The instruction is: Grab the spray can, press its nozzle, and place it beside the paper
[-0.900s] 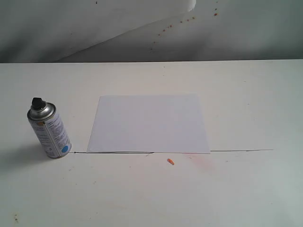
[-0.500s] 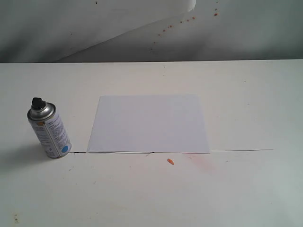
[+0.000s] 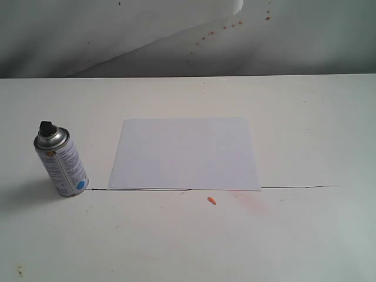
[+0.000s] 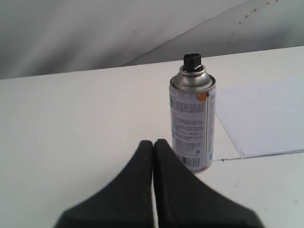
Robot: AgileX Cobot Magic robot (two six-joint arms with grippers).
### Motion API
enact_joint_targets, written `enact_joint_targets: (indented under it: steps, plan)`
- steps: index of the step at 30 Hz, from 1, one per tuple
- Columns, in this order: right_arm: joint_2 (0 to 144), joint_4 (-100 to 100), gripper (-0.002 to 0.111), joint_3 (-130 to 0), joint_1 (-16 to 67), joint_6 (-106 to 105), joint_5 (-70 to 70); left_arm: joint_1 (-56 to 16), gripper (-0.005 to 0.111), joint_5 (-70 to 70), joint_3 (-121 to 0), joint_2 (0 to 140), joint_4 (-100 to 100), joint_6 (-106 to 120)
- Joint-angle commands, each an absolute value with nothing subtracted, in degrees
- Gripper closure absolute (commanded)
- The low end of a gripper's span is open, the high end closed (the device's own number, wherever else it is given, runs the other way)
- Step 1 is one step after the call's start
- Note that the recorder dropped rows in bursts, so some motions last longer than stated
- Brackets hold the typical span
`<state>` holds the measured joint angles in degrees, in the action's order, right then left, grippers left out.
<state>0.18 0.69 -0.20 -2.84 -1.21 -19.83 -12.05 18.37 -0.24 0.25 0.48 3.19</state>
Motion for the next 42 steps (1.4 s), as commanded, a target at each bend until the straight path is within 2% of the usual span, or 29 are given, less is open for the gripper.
enact_joint_targets:
  steps: [1, 6, 9, 18, 23, 34, 42]
  plan:
    - [0.00, 0.00, 0.108, 0.00, -2.79, -1.46, -19.60, -11.98, 0.105, 7.39, 0.00, 0.00, -4.51, 2.94]
    - [0.00, 0.00, 0.108, 0.00, -2.79, -1.46, -19.60, -11.98, 0.105, -6.73, 0.00, 0.00, -6.95, 2.94]
    - [0.00, 0.00, 0.108, 0.00, -2.79, -1.46, -19.60, -11.98, 0.105, -10.45, 0.00, 0.00, -6.95, 3.06]
    - [0.00, 0.00, 0.108, 0.00, -2.79, -1.46, -19.60, -11.98, 0.105, -14.73, -0.56, 0.00, -6.95, 2.45]
    - [0.00, 0.00, 0.108, 0.00, -2.79, -1.46, -19.60, -11.98, 0.105, -8.71, -10.40, 0.62, -7.13, 1.48]
    - [0.00, 0.00, 0.108, 0.00, -2.79, -1.46, -19.60, -11.98, 0.105, 0.51, -39.34, 28.96, -6.69, 2.09]
    - [0.00, 0.00, 0.108, 0.00, -2.79, -1.46, -19.60, -11.98, 0.105, 0.00, -44.01, 46.26, -6.69, 2.40]
